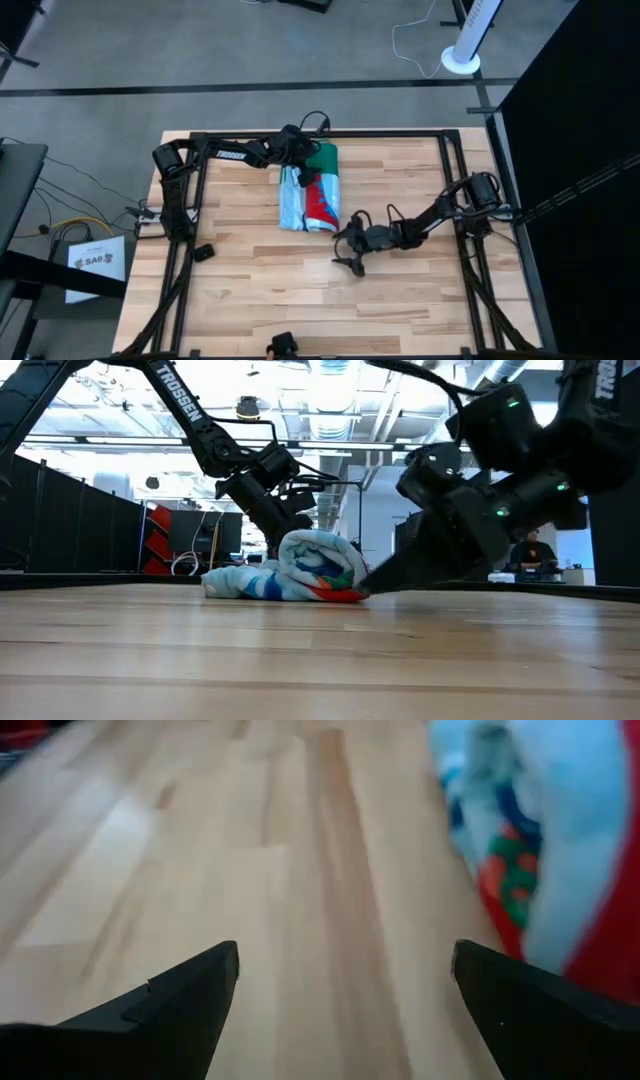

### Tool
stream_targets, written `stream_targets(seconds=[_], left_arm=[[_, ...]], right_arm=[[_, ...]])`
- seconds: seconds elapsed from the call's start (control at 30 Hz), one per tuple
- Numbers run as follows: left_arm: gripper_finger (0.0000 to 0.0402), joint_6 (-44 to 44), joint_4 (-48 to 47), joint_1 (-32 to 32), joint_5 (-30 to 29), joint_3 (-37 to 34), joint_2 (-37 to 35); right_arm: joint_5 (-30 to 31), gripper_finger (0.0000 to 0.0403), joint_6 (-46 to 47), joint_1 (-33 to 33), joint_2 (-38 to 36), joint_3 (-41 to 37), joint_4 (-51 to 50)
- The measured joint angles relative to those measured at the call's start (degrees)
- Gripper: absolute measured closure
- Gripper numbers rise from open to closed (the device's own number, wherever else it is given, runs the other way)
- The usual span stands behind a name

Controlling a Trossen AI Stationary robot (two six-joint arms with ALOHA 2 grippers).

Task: Roll towel
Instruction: Roll the multicolor dinosaur print towel

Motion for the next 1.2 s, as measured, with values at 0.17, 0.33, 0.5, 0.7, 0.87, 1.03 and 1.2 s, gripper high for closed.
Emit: stream_targets(seconds=[0.17, 0.33, 0.5, 0.7, 0.87, 1.03, 1.2], left_arm=[[0.0077, -0.12, -0.04, -0.26, -0.37, 0.0, 0.0], [0.0077, -0.43, -0.01, -0.39, -0.68, 0.0, 0.0], [0.0077, -0.45, 0.04, -0.39, -0.69, 0.0, 0.0], [0.0077, -0.52, 0.25, -0.39, -0.69, 0.0, 0.0], [0.0077, -0.98, 0.42, -0.39, -0.74, 0.0, 0.0], [0.0077, -2.25, 0.36, -0.44, -1.59, 0.0, 0.0], [0.0077, -3.83, 0.16, -0.44, -2.31, 0.0, 0.0]], right_arm=[[13.43, 0.0049, 3.24, 3.01, -4.81, -0.45, -10.43], [24.52, 0.0049, 5.26, 4.73, -6.17, 0.06, -12.94], [27.94, 0.0066, 5.43, 2.14, -4.55, 1.48, -13.7], [24.58, 0.016, 5.48, -0.81, -4.6, 1.81, -13.18], [21.07, 0.0289, 5.48, -1.96, -4.6, 2.65, -14.23], [20.17, 0.039, 5.3, -1.2, -4.6, 2.85, -14.87], [22.06, 0.0395, 8.41, 1.68, -4.61, 2.85, -15.84]])
